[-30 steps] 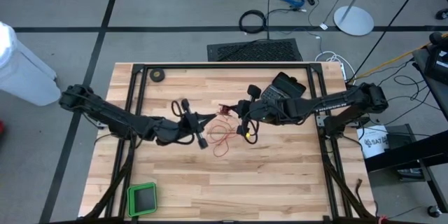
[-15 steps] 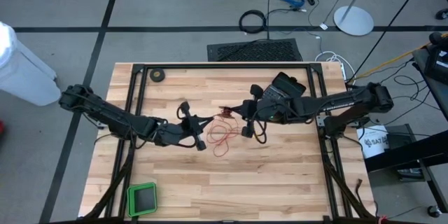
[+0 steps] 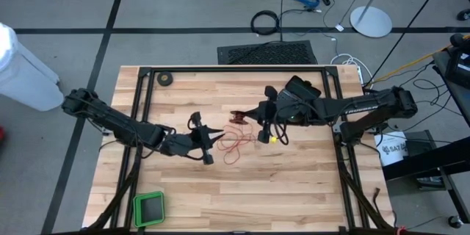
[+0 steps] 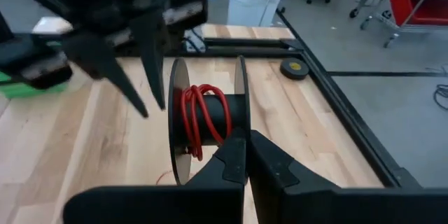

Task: Coil cords
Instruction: Coil the red wire into the spool

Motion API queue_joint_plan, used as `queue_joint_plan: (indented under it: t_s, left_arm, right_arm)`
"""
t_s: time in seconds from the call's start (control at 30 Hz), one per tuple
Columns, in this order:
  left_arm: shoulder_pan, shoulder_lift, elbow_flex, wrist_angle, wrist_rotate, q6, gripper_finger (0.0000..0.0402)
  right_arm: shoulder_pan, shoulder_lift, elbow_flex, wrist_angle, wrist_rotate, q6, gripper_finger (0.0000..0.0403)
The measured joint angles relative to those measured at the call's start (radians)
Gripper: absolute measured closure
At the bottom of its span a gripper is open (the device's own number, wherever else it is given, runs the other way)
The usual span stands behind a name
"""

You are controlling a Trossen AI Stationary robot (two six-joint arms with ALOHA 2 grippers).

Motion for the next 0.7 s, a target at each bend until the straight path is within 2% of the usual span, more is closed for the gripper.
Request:
queue_joint_plan:
  t_s: [0.13,0.27,0.33,0.4,0.47,0.57,0.63,0.7]
  left_arm:
    - [-0.015,0.0,-0.001,-0.055,-0.024,-0.077,0.0324]
    - [-0.028,0.01,-0.023,-0.041,-0.032,-0.173,0.0323]
    - [-0.034,0.029,-0.052,-0.035,-0.082,-0.238,0.0322]
    - [-0.036,0.064,-0.12,0.04,-0.141,-0.309,0.0322]
    - [-0.038,0.118,-0.21,0.215,-0.157,-0.358,0.0322]
    - [-0.038,0.218,-0.327,0.625,-0.143,-0.366,0.0322]
    - [-0.034,0.291,-0.365,0.893,-0.135,-0.308,0.0322]
    - [-0.017,0.363,-0.372,1.064,-0.118,-0.226,0.0322]
  right_arm:
    - [-0.005,-0.01,0.0,0.021,0.0,-0.012,0.0403]
    - [-0.005,-0.017,0.0,0.025,-0.001,-0.019,0.0403]
    - [-0.005,-0.018,0.0,0.021,-0.001,-0.021,0.0403]
    - [-0.005,-0.022,0.0,0.022,-0.001,-0.022,0.0403]
    - [-0.005,-0.03,0.0,0.019,-0.001,-0.024,0.0403]
    - [-0.005,-0.047,0.0,0.01,-0.001,-0.024,0.0403]
    - [-0.005,-0.063,0.0,0.006,-0.001,-0.024,0.0403]
    - [-0.005,-0.074,0.0,0.005,0.0,-0.023,0.0403]
